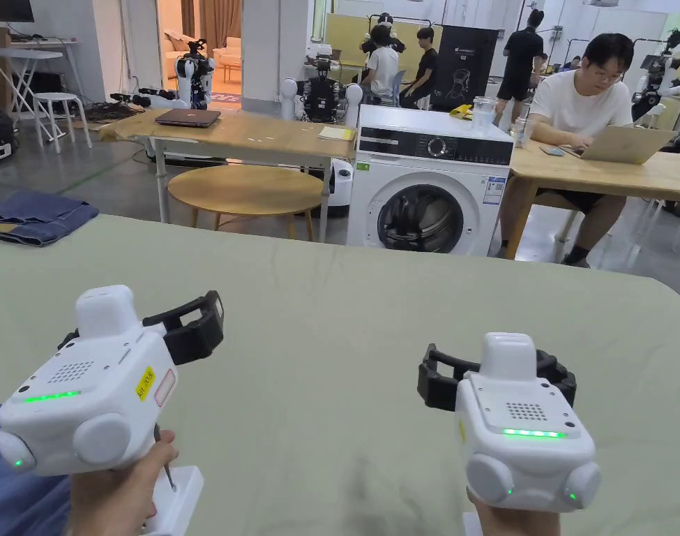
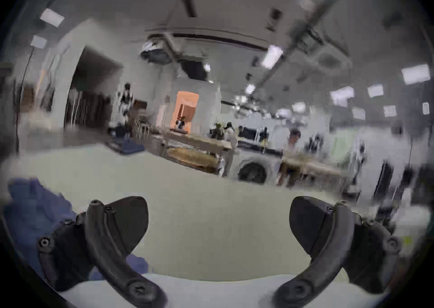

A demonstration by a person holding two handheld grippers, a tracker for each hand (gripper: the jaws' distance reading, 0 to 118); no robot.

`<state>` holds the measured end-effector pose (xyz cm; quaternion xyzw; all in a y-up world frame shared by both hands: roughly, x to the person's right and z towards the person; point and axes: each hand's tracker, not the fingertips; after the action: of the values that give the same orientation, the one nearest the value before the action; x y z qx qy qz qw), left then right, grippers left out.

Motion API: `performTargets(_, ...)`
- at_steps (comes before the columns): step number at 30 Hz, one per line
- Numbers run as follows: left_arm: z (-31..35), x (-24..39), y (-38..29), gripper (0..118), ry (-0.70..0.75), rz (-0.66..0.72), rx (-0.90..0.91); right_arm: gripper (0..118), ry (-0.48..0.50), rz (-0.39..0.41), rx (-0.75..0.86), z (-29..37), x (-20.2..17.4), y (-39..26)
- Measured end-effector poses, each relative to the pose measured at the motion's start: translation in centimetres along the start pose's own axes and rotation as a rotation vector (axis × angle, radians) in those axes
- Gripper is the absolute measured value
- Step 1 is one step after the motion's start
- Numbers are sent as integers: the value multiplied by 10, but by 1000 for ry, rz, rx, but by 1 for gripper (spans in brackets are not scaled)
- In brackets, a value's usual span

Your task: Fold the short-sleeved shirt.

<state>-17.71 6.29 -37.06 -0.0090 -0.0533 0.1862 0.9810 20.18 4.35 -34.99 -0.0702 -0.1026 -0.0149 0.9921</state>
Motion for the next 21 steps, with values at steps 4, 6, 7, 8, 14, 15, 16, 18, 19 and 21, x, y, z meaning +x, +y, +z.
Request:
performTargets(4,-3,4,-4,118,27,-85,-38,118,-10,-21,13,1,2,-5)
performTargets(6,-4,11,-4,118,12,-155,-84,118,5,-3,24,3,0,-6)
performTargets(7,-3,15,-5,118,18,-195,-91,118,6,8,25,3,-1,-5)
performTargets(8,-1,19,-6,117,38,-235,-82,118,0,22,23,3,-2,-5)
performTargets(14,13,32,-10,117,82,-336,0,118,-3,45,41,9,-7,-3)
performTargets(15,13,31,-10,117,89,-352,4,118,-11,49,38,10,-7,-3)
performTargets(16,14,32,-11,117,94,-362,5,118,-21,48,36,10,-7,-2)
performTargets(18,16,33,-12,110,85,-375,6,103,-12,26,44,12,-4,-2)
performTargets(19,18,33,-11,98,79,-385,6,87,-10,15,49,12,-4,-2)
performTargets(21,18,36,-12,42,79,-409,3,16,-20,12,56,12,-4,0)
